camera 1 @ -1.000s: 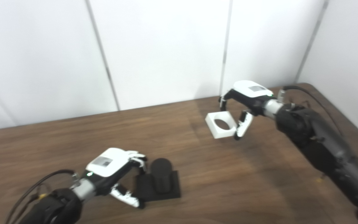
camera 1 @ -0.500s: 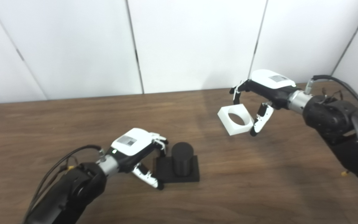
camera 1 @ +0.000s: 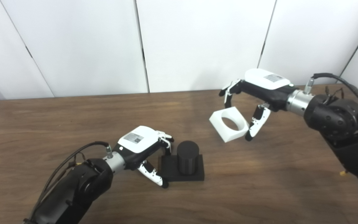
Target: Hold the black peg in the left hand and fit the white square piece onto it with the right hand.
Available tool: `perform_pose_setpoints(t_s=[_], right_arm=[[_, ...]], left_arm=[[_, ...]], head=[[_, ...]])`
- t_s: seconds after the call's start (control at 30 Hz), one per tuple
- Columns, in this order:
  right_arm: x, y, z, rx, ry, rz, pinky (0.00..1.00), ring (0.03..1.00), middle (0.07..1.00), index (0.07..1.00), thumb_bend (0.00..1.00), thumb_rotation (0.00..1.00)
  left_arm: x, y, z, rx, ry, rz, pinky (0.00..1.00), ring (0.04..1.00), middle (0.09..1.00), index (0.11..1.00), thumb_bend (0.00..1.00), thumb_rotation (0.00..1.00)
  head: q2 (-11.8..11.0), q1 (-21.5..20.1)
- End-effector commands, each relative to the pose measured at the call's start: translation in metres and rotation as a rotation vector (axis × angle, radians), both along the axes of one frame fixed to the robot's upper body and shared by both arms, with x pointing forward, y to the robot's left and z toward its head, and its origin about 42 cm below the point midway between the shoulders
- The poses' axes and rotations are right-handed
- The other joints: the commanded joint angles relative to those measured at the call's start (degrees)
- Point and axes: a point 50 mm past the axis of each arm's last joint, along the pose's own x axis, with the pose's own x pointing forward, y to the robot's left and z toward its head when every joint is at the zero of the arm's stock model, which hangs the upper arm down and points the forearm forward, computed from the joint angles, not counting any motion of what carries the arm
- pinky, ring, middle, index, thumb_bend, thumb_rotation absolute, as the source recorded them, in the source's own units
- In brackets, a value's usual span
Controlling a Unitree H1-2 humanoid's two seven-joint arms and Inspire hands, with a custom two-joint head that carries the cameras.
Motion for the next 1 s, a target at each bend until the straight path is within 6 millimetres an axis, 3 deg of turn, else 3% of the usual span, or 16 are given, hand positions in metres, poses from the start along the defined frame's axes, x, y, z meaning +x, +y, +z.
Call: perform_pose_setpoints(t_s=[0.0, 0.43, 0.97], right_arm=[[-0.001, 0.008, 0.028, -0.001, -0.092, 0.048, 0.72, 0.828, 0.785, 0.479, 0.52, 0.14], [-0.007, 0.037, 0.020, 0.022, -0.054, 0.111, 0.71, 0.830, 0.789, 0.480, 0.52, 0.14], [-0.008, 0.058, 0.013, 0.043, -0.050, 0.142, 0.70, 0.836, 0.791, 0.480, 0.52, 0.14]], left_arm=[[-0.018, -0.005, -0.040, 0.107, 0.140, -0.023, 0.69, 0.872, 0.854, 0.490, 0.52, 0.08], [-0.019, -0.009, -0.039, 0.104, 0.139, -0.021, 0.70, 0.876, 0.851, 0.490, 0.52, 0.08], [-0.019, -0.012, -0.037, 0.108, 0.131, -0.026, 0.69, 0.877, 0.851, 0.490, 0.52, 0.08]], head=[[0.07, -0.08], [0.35, 0.16], [0.67, 0.51]])
